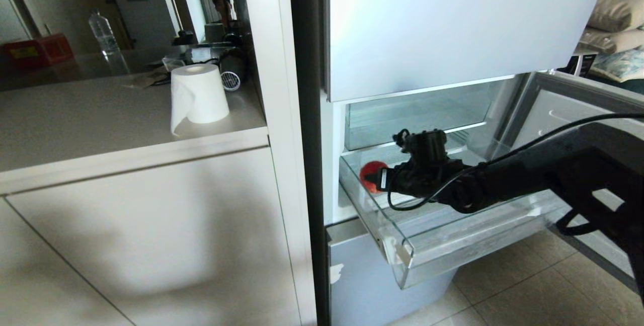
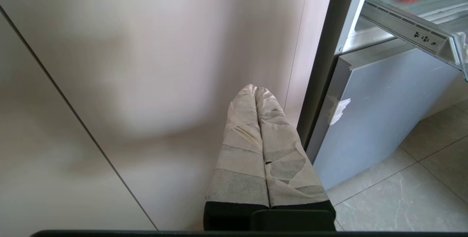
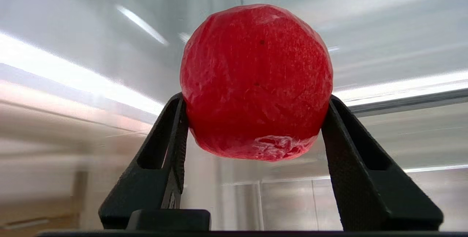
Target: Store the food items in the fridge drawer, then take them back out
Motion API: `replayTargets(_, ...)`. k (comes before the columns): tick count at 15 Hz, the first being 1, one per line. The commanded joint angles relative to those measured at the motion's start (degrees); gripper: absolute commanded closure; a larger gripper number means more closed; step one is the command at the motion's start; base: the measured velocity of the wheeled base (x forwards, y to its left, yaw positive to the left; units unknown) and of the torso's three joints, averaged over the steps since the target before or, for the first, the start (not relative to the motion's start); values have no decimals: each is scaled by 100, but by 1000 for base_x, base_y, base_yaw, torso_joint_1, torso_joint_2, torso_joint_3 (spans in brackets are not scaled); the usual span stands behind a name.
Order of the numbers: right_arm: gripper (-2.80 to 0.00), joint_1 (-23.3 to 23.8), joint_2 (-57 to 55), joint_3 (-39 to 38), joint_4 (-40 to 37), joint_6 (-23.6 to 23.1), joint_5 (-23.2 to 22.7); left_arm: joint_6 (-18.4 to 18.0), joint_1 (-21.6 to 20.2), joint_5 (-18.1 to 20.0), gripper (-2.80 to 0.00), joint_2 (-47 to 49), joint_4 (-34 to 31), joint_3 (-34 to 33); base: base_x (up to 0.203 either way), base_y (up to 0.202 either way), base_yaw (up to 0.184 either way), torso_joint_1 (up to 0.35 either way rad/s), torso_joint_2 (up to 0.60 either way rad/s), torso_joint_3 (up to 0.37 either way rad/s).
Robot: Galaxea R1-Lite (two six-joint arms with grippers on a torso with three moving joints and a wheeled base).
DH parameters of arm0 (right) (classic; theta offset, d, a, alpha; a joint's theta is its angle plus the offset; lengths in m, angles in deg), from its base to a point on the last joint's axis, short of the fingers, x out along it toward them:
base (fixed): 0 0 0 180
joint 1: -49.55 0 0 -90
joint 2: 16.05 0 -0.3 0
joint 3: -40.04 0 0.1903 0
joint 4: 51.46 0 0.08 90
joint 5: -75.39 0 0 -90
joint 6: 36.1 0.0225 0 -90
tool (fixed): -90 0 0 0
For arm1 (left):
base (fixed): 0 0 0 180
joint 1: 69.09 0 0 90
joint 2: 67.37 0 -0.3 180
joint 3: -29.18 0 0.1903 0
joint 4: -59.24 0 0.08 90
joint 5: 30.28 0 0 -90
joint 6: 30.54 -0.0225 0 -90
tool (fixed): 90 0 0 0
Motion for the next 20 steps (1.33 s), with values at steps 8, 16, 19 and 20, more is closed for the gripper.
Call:
replayTargets(8,0,138,3311,-2480,-87,-18,1142,-2,-1,-1,0,8,0,0,0,0,0,0,0,0)
replayTargets(16,0,1414,6485,-4710,-489,-1294,1375,-2,-2,-1,0,8,0,0,0,0,0,0,0,0)
replayTargets(19,0,1517,6867,-4852,-749,-1391,1359,-2,4,-1,0,8,0,0,2,3,-22,1,-2,1)
replayTargets(20,0,1518,6956,-4854,-817,-1407,1359,-2,3,-1,0,8,0,0,4,5,-107,0,2,2)
